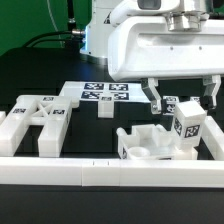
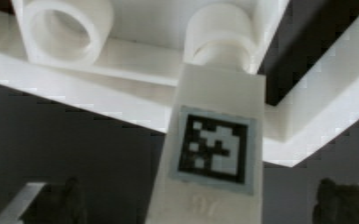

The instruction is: Assemble chair

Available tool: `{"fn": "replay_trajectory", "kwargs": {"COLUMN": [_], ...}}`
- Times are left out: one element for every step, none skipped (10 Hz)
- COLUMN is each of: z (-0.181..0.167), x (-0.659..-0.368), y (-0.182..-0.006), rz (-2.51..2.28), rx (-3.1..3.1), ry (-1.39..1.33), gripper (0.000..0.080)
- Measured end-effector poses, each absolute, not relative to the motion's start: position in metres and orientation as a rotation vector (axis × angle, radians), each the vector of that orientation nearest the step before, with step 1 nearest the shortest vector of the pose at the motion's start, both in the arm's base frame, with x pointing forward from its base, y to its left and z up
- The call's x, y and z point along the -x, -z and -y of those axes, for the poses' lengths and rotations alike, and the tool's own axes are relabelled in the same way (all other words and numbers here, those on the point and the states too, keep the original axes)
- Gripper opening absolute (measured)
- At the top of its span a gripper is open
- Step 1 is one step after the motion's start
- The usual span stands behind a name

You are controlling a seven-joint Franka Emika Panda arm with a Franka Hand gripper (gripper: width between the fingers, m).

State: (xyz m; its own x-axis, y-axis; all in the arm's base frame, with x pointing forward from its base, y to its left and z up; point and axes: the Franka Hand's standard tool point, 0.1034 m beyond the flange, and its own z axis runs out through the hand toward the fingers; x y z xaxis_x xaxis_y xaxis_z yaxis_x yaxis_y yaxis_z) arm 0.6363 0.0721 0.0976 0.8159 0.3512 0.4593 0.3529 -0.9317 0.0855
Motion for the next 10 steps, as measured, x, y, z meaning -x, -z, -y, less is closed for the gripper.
{"fn": "replay_trajectory", "kwargs": {"z": [-0.069,-0.07,-0.071,-0.071,-0.071,-0.073,-0.072,-0.073,-0.073,-0.072], "x": [-0.641,-0.647,-0.65,-0.648,-0.648,-0.647,-0.647,-0.642,-0.639,-0.642], "y": [-0.106,-0.117,-0.12,-0.117,-0.116,-0.115,-0.114,-0.108,-0.106,-0.105], "rz": [0.578,0.578,0.578,0.578,0.578,0.582,0.581,0.593,0.597,0.595], "rx": [2.995,2.994,2.992,2.993,2.993,2.994,2.995,3.003,3.006,3.007], "ry": [0.718,0.711,0.718,0.711,0.703,0.673,0.67,0.573,0.447,0.405], "gripper": [0.0649,0.0649,0.0649,0.0649,0.0649,0.0649,0.0649,0.0649,0.0649,0.0649]}}
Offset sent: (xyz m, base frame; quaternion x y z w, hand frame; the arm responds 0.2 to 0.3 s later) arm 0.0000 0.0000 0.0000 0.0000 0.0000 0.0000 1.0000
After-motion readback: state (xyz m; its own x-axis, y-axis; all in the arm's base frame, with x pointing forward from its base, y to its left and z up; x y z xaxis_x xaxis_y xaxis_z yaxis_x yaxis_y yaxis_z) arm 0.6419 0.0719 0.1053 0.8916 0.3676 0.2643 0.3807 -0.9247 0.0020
